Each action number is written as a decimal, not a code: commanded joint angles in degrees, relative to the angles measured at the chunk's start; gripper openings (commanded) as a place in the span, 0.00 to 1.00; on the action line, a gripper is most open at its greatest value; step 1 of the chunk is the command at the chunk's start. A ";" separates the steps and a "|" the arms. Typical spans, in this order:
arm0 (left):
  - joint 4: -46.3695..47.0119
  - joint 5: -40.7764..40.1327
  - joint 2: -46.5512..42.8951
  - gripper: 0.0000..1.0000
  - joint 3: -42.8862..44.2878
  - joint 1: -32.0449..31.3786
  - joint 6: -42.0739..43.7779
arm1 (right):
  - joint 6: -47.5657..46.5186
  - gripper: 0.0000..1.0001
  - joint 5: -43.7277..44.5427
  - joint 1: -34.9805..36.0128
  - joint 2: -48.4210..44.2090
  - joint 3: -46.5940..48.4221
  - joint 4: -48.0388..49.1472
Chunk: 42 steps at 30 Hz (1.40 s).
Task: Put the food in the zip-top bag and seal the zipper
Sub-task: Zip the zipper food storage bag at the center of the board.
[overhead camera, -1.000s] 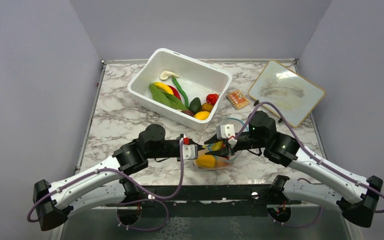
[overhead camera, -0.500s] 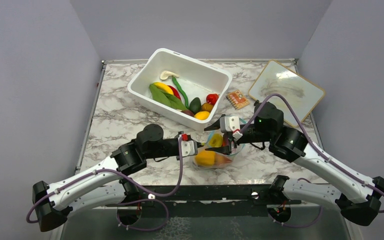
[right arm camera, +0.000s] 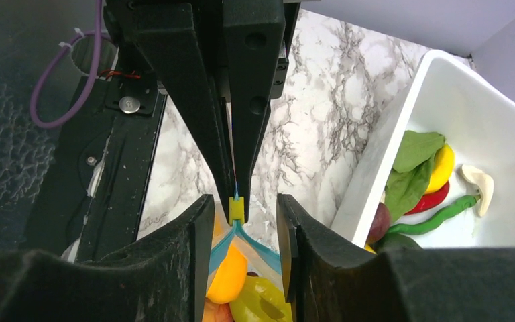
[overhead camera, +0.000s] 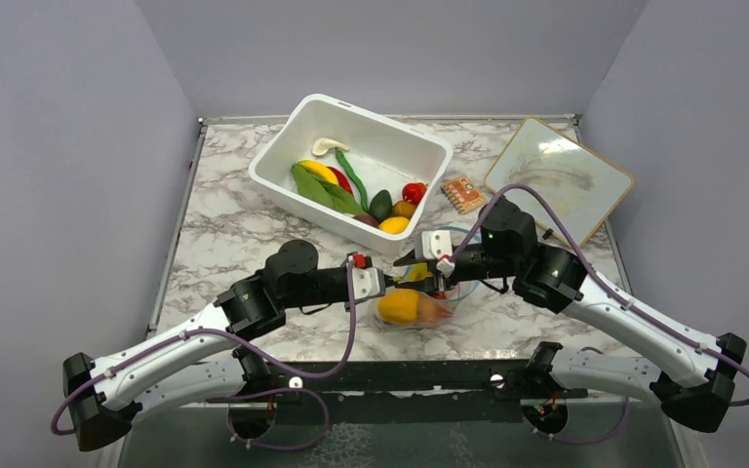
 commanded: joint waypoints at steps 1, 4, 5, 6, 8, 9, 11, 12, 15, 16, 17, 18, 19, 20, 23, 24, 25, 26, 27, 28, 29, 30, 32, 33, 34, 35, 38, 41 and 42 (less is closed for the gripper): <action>2.58 -1.28 -0.21 0.00 2.35 -0.08 -1.90 | -0.84 0.39 1.27 0.49 1.18 1.40 -0.67; 2.05 -0.91 -0.04 0.00 2.58 -0.08 -1.88 | -0.88 0.39 0.93 0.54 2.21 1.39 -1.13; 1.87 -0.93 0.07 0.00 2.58 -0.13 -1.94 | -0.91 0.38 0.87 0.49 2.58 1.44 -1.34; 1.57 -0.90 0.14 0.00 2.58 -0.09 -1.75 | -0.96 0.35 0.83 0.63 2.73 1.48 -1.38; 0.77 -0.86 0.08 0.00 2.67 -0.08 -1.17 | -0.90 0.25 0.99 0.73 2.75 1.43 -1.28; 0.31 -0.83 -0.06 0.00 2.72 -0.08 -0.97 | -0.88 0.19 1.25 0.69 2.55 1.48 -1.34; -0.55 -0.14 -0.40 0.00 2.69 -0.08 -0.20 | -0.63 0.05 2.27 0.73 1.87 1.35 -1.44; -0.82 0.20 -1.10 0.00 2.44 -0.12 0.08 | -0.69 0.01 2.83 0.73 1.50 1.27 -1.75; -1.46 1.72 -3.07 0.00 1.74 -0.08 0.14 | -1.12 0.01 4.36 0.73 0.27 0.82 -3.13; -2.09 2.12 -3.66 0.00 1.64 -0.09 0.17 | -0.93 0.01 4.83 0.73 -0.01 0.66 -3.71; -2.75 2.26 -4.14 0.00 1.62 -0.08 0.10 | -0.88 0.01 5.24 0.71 -0.31 0.57 -4.34; -3.58 2.09 -4.49 0.00 1.62 -0.08 0.07 | -0.80 0.01 5.71 0.69 -0.41 0.52 -5.00; -4.30 1.82 -5.00 0.00 1.62 -0.08 0.11 | -0.65 0.01 6.09 0.70 -0.68 0.52 -5.57; -4.99 1.28 -5.52 0.00 1.54 -0.12 0.29 | -0.62 0.01 6.28 0.70 -0.83 0.47 -6.06; -5.95 0.19 -7.25 0.00 0.80 -0.09 0.63 | -0.70 0.01 7.76 0.72 -1.17 0.42 -7.20; -6.26 -0.13 -7.70 0.00 0.74 -0.08 0.67 | -0.28 0.01 8.28 0.73 -1.20 0.57 -7.49; -6.67 -0.34 -7.94 0.00 0.74 -0.08 0.80 | 0.17 0.01 8.65 0.73 -1.24 0.68 -7.59; -6.96 -0.39 -8.13 0.00 0.74 -0.09 0.99 | 0.40 0.01 8.96 0.73 -1.29 0.77 -7.77; -7.31 -0.72 -8.31 0.00 0.74 -0.08 1.21 | 0.39 0.01 9.06 0.72 -1.23 0.90 -8.15; -7.75 -1.53 -8.43 0.00 0.74 -0.08 1.47 | 0.17 0.01 9.27 0.73 -1.24 1.09 -8.91; -8.25 -2.51 -8.71 0.00 0.74 -0.08 1.60 | 0.03 0.01 9.78 0.69 -1.28 1.27 -9.71; -8.77 -3.71 -9.07 0.00 0.74 -0.08 1.86 | -0.06 0.01 10.68 0.73 -1.40 1.26 -10.33; -9.85 -5.44 -10.22 0.00 0.74 -0.08 2.39 | -0.29 0.01 12.74 0.73 -2.13 0.78 -10.99; -9.99 -6.07 -10.82 0.00 0.67 -0.12 2.69 | -0.43 0.01 13.25 0.73 -2.60 0.52 -10.96; -9.55 -6.57 -11.51 0.00 0.34 -0.09 2.73 | -0.58 0.01 12.95 0.64 -3.02 0.25 -10.76; -8.83 -6.83 -12.13 0.00 -0.20 -0.08 2.48 | -0.73 0.01 11.85 0.70 -3.43 0.02 -10.31; -6.29 -6.84 -12.91 0.29 -1.06 -0.08 1.08 | -0.40 0.01 7.19 0.73 -3.68 -0.71 -6.74; -4.54 -2.99 -11.62 0.54 -0.93 -0.08 0.88 | 0.81 0.01 2.77 0.73 -2.96 -1.21 -2.51; -3.87 -1.68 -10.93 0.56 -1.05 -0.13 0.90 | 0.98 0.01 1.59 0.73 -2.60 -1.36 -1.48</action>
